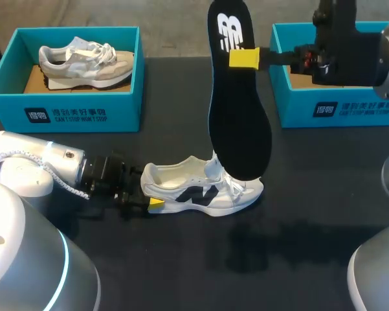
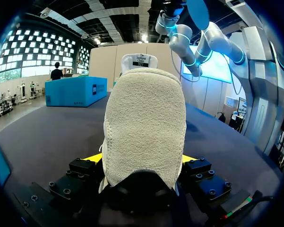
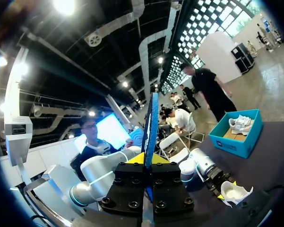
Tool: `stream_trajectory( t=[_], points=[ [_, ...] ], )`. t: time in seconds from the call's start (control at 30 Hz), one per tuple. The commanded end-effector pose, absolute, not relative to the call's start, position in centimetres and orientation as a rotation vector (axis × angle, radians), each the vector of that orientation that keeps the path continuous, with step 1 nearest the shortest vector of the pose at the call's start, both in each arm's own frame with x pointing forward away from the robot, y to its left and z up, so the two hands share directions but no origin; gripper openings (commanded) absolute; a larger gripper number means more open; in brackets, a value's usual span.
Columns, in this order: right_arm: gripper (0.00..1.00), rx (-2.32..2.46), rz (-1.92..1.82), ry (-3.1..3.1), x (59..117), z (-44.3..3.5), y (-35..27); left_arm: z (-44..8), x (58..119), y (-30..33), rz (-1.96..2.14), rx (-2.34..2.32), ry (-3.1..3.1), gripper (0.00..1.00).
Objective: Take the shoe out of the shoebox, open the shoe tongue, remove and reinsert the insole, then place the shoe into the shoebox
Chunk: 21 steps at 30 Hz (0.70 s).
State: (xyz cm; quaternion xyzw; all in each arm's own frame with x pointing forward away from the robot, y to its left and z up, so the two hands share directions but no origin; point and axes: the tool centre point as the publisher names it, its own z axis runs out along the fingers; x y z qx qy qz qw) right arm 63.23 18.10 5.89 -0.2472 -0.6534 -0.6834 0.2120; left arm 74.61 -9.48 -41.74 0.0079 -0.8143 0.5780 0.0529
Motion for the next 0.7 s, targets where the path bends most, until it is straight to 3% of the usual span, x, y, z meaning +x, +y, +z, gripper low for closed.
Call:
stream_trajectory(
  t=[0.03, 0.2, 0.23, 0.3, 0.7],
  points=[
    [0.0, -0.691, -1.894, -1.817, 63.4, 5.9, 18.5, -42.1, 74.6, -9.4, 1.757, 0.025, -2.474, 0.0],
    [0.0, -0.691, -1.894, -1.817, 63.4, 5.9, 18.5, -41.4, 74.8, -9.1, 1.722, 0.011, -2.487, 0.0],
    [0.0, -0.691, -1.894, -1.817, 63.4, 5.9, 18.5, -41.2, 74.8, -9.0, 1.721, 0.011, -2.489, 0.18],
    [0.0, -0.691, -1.894, -1.817, 63.4, 5.9, 18.5, -40.9, 74.8, -8.8, 1.718, 0.002, -2.487, 1.0],
    [0.0, -0.691, -1.894, -1.817, 63.4, 5.9, 18.5, -40.2, 74.4, -7.4, 1.552, 0.018, -2.585, 1.0]
  ],
)
